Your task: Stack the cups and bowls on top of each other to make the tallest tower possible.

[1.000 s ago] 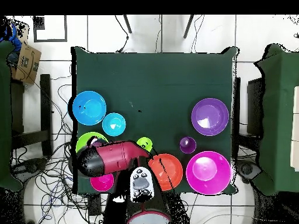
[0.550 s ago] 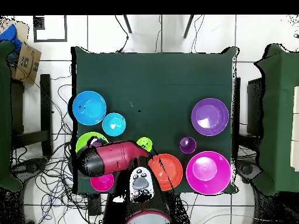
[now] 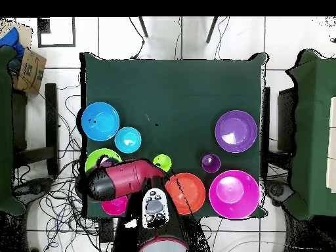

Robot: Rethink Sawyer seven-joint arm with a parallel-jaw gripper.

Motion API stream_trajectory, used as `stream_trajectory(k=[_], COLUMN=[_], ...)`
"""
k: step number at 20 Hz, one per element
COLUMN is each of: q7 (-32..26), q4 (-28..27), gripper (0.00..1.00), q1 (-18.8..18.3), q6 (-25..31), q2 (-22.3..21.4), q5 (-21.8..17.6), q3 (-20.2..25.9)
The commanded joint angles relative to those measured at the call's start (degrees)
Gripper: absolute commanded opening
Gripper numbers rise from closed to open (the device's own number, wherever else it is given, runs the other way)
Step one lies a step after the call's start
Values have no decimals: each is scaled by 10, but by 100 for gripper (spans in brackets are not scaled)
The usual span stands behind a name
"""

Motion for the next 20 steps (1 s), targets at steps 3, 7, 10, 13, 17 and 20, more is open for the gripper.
stream_trajectory(k=[3,7,10,13,17,20], q7=[-10,-11,-18,-30,-31,-31], q4=[-16,-4,10,15,21,16], gripper=[100,100,100,100,100,100], q1=[15,8,-8,-26,-36,-38], q6=[-27,-41,-47,-33,-29,-21], q2=[47,43,37,26,20,20], q5=[-50,-59,-68,-72,-80,-80], q3=[24,25,33,45,46,49])
